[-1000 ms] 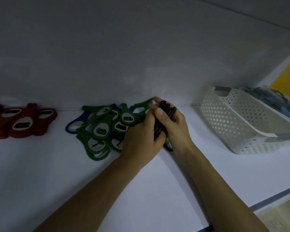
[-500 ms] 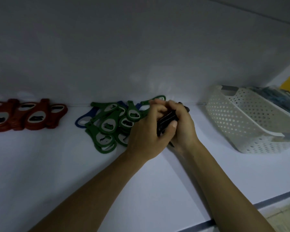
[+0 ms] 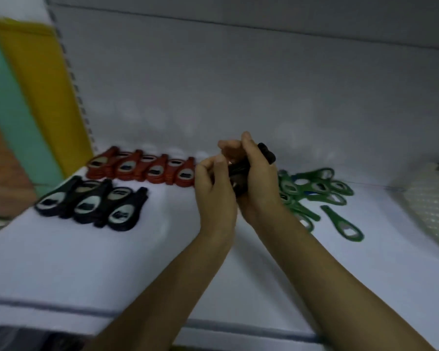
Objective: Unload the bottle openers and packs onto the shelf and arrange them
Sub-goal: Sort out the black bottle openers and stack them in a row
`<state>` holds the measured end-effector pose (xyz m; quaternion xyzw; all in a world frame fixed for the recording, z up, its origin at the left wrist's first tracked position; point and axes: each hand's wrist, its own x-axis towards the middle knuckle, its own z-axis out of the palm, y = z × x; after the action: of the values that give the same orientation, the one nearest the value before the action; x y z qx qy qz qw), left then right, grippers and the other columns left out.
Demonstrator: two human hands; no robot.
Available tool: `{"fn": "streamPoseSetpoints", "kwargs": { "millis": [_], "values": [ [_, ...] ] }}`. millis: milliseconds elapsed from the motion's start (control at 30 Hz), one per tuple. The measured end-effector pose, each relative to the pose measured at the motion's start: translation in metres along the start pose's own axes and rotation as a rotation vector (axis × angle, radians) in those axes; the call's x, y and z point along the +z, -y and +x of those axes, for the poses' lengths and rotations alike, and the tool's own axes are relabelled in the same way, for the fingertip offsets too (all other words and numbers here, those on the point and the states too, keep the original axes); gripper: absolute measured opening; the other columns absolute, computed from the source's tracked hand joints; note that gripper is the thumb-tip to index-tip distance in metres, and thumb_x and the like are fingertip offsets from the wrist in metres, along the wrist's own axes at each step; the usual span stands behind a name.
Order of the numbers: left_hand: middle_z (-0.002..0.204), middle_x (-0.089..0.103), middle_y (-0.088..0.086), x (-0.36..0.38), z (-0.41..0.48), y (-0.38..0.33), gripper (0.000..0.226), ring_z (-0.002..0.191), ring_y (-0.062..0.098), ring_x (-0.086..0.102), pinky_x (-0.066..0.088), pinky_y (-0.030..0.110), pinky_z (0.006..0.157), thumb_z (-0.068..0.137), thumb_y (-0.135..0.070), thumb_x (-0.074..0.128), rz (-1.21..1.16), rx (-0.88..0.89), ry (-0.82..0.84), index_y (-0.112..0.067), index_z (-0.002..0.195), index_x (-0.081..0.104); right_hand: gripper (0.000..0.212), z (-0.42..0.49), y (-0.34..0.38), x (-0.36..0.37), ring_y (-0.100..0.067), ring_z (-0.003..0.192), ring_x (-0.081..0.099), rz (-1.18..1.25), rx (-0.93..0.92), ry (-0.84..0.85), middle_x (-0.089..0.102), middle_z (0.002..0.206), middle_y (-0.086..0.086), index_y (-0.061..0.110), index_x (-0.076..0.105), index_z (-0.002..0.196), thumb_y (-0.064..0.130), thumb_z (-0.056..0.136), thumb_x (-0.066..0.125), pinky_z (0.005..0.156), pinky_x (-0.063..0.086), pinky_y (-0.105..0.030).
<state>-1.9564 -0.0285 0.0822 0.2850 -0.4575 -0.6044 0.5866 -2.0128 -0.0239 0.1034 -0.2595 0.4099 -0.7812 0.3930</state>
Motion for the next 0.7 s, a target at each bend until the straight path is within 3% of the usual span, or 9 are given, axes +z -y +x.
{"fn": "streamPoseSetpoints", "kwargs": {
  "millis": [67, 167, 233, 300, 367, 467, 567, 700],
  "values": [
    [0.097, 0.062, -0.017, -0.037, -0.005, -0.006, 0.014, 0.086, -0.009, 0.061, 0.047, 0.008, 0.07, 0.094, -0.034, 0.05, 0.194, 0.16, 0.114, -0.025, 0.104, 0.053, 0.036, -0.002, -0.013, 0.022, -0.013, 0.081, 0.069, 0.061, 0.118, 0.0, 0.07, 0.102, -0.009, 0.004, 0.063, 0.082, 0.036, 0.094, 0.054, 0.083, 0.053, -0.035],
    [0.097, 0.055, -0.027, -0.084, -0.003, -0.01, 0.017, 0.09, -0.017, 0.055, 0.044, 0.005, 0.072, 0.096, -0.023, 0.05, 0.483, 0.28, 0.178, -0.027, 0.112, 0.047, 0.042, -0.008, -0.039, 0.047, -0.019, 0.081, 0.067, 0.118, 0.301, 0.026, 0.07, 0.091, -0.008, 0.008, 0.061, 0.063, 0.037, 0.093, 0.056, 0.082, 0.052, -0.038],
    [0.097, 0.055, -0.025, -0.107, 0.002, -0.013, 0.016, 0.09, -0.011, 0.057, 0.048, 0.01, 0.072, 0.097, -0.018, 0.048, 0.548, 0.259, 0.158, -0.029, 0.109, 0.048, 0.041, -0.013, -0.058, 0.058, -0.021, 0.083, 0.066, 0.08, 0.363, 0.068, 0.069, 0.086, -0.007, 0.011, 0.062, 0.059, 0.036, 0.092, 0.059, 0.083, 0.053, -0.036],
    [0.099, 0.057, -0.016, -0.125, 0.006, -0.014, 0.013, 0.091, 0.0, 0.06, 0.052, 0.016, 0.068, 0.097, -0.016, 0.048, 0.534, 0.216, 0.148, -0.021, 0.109, 0.05, 0.031, -0.018, -0.067, 0.064, -0.021, 0.087, 0.067, 0.02, 0.378, 0.143, 0.07, 0.09, -0.008, 0.01, 0.066, 0.071, 0.036, 0.087, 0.064, 0.082, 0.054, -0.034],
    [0.099, 0.059, -0.006, -0.139, 0.009, -0.016, 0.013, 0.087, 0.005, 0.061, 0.053, 0.016, 0.06, 0.095, -0.013, 0.05, 0.475, 0.208, 0.125, -0.012, 0.108, 0.052, 0.028, -0.019, -0.066, 0.061, -0.018, 0.088, 0.069, -0.098, 0.31, 0.261, 0.071, 0.093, -0.006, 0.011, 0.067, 0.087, 0.038, 0.079, 0.068, 0.079, 0.056, -0.031],
    [0.096, 0.059, -0.001, -0.156, 0.016, -0.023, 0.013, 0.08, 0.002, 0.064, 0.052, 0.015, 0.057, 0.095, -0.013, 0.05, 0.437, 0.205, 0.097, -0.008, 0.107, 0.053, 0.014, -0.012, -0.051, 0.044, -0.015, 0.089, 0.07, -0.394, 0.107, 0.47, 0.073, 0.093, 0.0, 0.018, 0.067, 0.099, 0.024, 0.087, 0.064, 0.074, 0.054, -0.024],
    [0.097, 0.059, 0.0, -0.164, 0.022, -0.026, 0.015, 0.08, 0.005, 0.064, 0.052, 0.014, 0.057, 0.095, -0.015, 0.05, 0.465, 0.164, 0.168, -0.009, 0.108, 0.054, 0.024, -0.008, -0.039, 0.03, -0.017, 0.092, 0.071, -0.457, 0.057, 0.522, 0.075, 0.095, 0.002, 0.025, 0.066, 0.106, 0.02, 0.082, 0.067, 0.071, 0.054, -0.021],
    [0.09, 0.06, -0.007, -0.161, 0.026, -0.029, 0.011, 0.076, -0.001, 0.062, 0.05, 0.013, 0.059, 0.095, -0.014, 0.051, 0.532, 0.212, 0.308, -0.021, 0.1, 0.056, 0.022, -0.008, -0.034, 0.027, -0.017, 0.084, 0.071, -0.493, -0.049, 0.478, 0.075, 0.086, -0.001, 0.015, 0.069, 0.1, 0.014, 0.078, 0.071, 0.067, 0.055, -0.023]
  ]
}}
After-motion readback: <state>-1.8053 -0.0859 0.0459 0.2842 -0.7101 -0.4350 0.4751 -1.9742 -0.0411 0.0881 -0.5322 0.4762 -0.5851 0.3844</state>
